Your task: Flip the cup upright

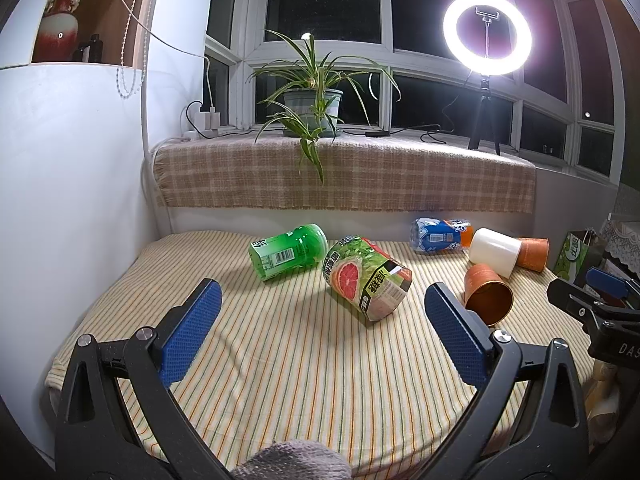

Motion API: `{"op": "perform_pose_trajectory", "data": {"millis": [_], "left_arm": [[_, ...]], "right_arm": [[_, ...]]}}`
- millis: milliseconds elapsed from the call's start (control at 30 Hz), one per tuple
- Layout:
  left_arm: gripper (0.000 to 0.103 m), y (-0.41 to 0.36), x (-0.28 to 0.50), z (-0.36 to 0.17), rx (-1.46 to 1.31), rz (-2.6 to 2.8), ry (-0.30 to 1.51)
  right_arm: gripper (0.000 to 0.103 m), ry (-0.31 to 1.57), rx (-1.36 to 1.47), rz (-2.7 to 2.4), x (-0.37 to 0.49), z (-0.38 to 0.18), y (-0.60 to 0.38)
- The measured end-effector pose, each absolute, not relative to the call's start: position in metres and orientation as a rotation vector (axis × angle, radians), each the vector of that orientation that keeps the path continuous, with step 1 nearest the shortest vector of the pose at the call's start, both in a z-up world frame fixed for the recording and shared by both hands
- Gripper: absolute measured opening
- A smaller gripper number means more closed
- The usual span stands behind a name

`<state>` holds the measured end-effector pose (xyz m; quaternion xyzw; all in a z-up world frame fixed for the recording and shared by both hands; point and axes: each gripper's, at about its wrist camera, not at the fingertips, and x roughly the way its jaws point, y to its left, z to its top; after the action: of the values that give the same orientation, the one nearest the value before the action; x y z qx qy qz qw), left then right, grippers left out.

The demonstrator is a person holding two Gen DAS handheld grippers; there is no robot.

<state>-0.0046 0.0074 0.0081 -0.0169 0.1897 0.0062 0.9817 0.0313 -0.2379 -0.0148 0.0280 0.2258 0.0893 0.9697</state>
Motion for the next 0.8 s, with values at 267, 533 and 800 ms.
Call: {"op": "perform_pose_trajectory", "data": {"millis": [267, 533, 800], "left_arm": [[0.103, 0.0074, -0.0055, 0.0083, -0.034, 0.013, 0.382], [0.103, 0.0069, -0.0058, 0.0082, -0.034, 0.014, 0.382], [0.103, 0.0081, -0.0062, 0.0093, -0.033, 0.013, 0.383]], "right_arm": [[0.103, 0.458, 0.059, 0.181, 0.0313, -0.0149, -0.2382], [0.103, 0.459, 0.059, 0.181, 0.0319, -0.0148, -0.2388], [0.103, 0.462, 0.058, 0.182, 0.0316, -0.0167, -0.2383]]}}
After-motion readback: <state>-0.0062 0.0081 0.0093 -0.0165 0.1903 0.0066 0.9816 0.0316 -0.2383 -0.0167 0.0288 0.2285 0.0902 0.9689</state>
